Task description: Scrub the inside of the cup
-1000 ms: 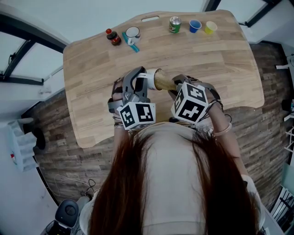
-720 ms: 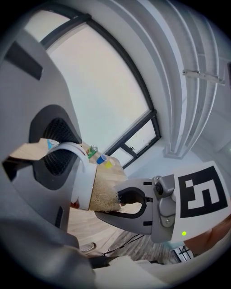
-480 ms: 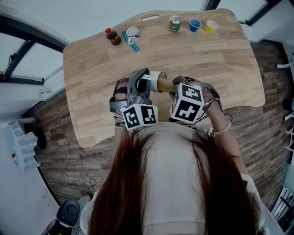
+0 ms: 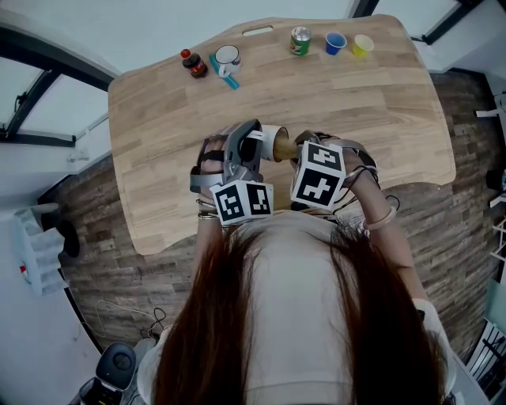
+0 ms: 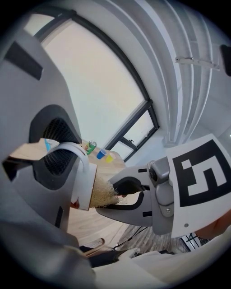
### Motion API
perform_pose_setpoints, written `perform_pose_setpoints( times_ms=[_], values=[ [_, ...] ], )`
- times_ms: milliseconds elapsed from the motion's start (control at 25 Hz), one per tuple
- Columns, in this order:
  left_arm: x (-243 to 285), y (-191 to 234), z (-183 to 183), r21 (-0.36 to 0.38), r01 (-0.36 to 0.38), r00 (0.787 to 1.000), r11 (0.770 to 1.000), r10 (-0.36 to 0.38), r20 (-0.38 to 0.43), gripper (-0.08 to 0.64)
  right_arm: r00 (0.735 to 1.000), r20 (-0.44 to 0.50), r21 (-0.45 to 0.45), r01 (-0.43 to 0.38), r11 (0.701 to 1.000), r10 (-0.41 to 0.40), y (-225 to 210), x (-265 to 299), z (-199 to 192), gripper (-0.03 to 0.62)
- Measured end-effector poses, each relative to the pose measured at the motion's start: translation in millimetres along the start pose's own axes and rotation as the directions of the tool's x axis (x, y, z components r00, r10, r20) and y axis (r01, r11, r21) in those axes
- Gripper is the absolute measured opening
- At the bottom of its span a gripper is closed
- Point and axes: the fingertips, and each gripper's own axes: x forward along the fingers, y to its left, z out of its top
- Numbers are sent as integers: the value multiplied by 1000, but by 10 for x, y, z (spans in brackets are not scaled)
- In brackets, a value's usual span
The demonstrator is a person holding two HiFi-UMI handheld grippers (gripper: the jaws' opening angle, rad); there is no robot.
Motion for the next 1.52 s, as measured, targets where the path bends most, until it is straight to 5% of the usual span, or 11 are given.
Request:
perform_pose_setpoints(
  times_ms=[960, 1520],
  values=[
    [16, -36, 39, 52, -3, 1000, 999, 2, 16, 24, 991, 70, 137, -120, 983, 111, 53, 43, 141, 86],
    [-8, -9, 25, 81, -9, 999, 997, 6, 32, 23, 903, 320, 372, -397, 839, 286, 141, 30, 221, 86]
  ],
)
